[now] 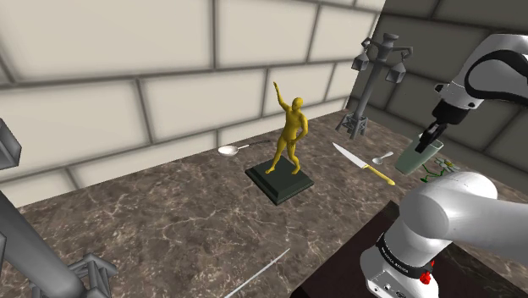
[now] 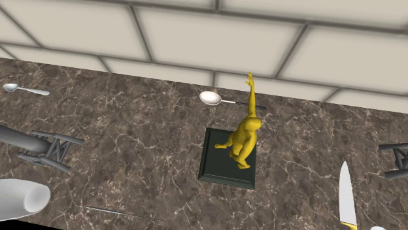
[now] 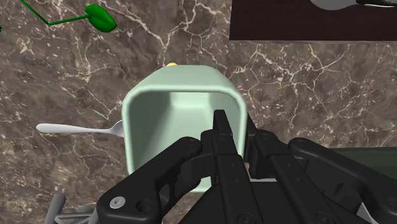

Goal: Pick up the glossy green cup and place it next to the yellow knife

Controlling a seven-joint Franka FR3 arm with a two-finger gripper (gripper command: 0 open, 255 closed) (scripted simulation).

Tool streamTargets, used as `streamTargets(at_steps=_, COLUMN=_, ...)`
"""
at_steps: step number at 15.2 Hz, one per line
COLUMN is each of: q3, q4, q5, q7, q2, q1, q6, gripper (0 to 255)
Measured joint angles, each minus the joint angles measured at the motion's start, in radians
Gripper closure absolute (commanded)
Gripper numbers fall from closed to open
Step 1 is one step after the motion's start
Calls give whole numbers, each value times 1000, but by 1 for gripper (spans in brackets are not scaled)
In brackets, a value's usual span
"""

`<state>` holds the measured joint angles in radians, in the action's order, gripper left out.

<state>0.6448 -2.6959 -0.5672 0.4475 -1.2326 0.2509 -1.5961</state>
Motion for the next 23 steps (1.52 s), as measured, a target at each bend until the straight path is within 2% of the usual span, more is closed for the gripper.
streamTargets(at_steps=16, q3=157, q4=-181, q5=-151, q7=-5, q2=4, q1=60, q6=-179, gripper=255)
streamTargets(at_steps=22, q3=167, q4=-191, q5=-161, q7=-6, q2=6, q1=63, q6=-191, gripper=255)
streamTargets(at_steps=23, q3=167, q4=-191, q5=-161, q7=-6, q2=6, q1=63, q6=-192, gripper=0)
